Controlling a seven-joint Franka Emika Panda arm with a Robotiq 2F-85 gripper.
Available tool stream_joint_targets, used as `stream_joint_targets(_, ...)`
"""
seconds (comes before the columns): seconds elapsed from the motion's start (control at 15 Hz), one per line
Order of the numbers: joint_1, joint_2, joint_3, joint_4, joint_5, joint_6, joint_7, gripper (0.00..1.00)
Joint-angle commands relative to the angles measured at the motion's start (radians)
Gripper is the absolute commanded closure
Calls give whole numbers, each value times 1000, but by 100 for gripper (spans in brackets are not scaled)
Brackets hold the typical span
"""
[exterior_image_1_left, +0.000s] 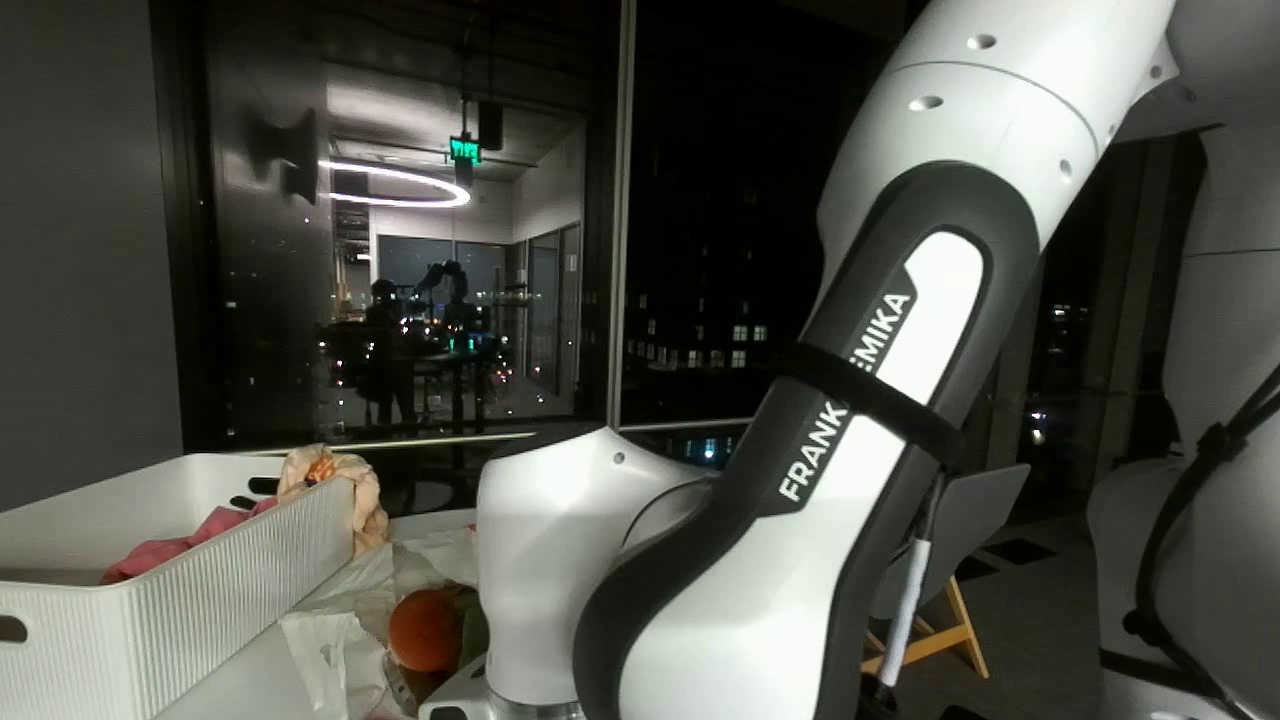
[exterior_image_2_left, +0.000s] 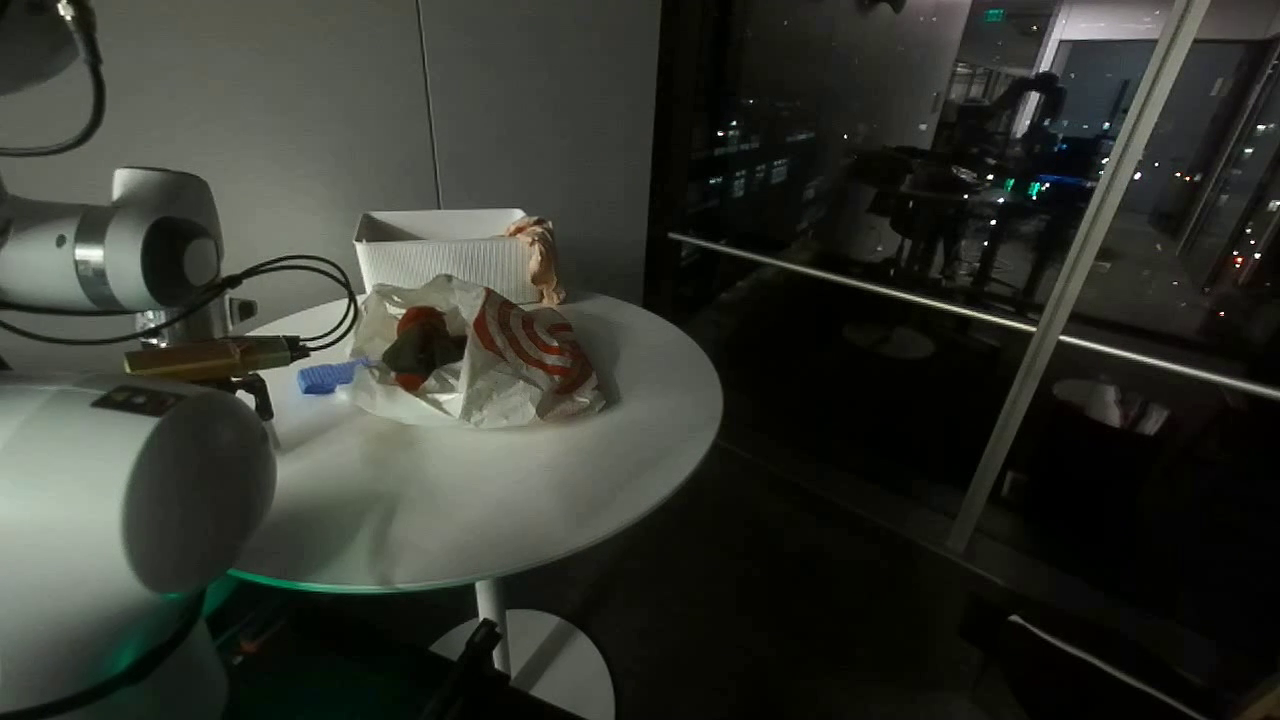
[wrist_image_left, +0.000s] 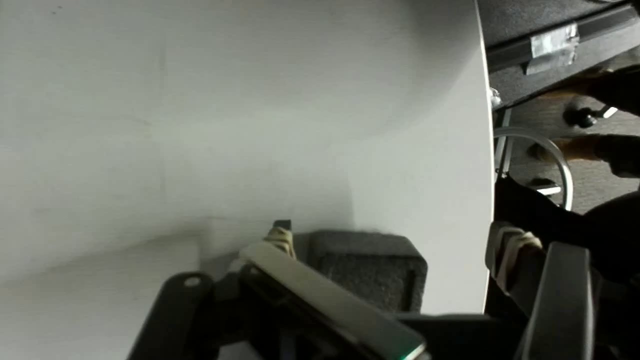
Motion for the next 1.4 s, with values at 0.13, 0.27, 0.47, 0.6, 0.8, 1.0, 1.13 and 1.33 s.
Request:
stream_joint_targets(0.13,-2,32,2,-22,-99,88,41,0)
stream_joint_targets(0.27,-3,48,8,-18,-80,112,40,0)
stream_joint_targets(0.47,-8,65,12,-12,-74,169,64,0)
stream_joint_targets(0.6,-9,78,2,-14,-129,220,123,0)
stream_joint_targets(0.8,-15,92,-6,-12,-190,258,186,32)
stream_joint_targets(1.0,-24,92,-11,-11,-224,267,222,57)
stream_joint_targets(1.13,-31,61,-2,-29,-196,303,215,66)
stream_joint_targets(1.33,-40,5,-6,-77,-184,441,258,66)
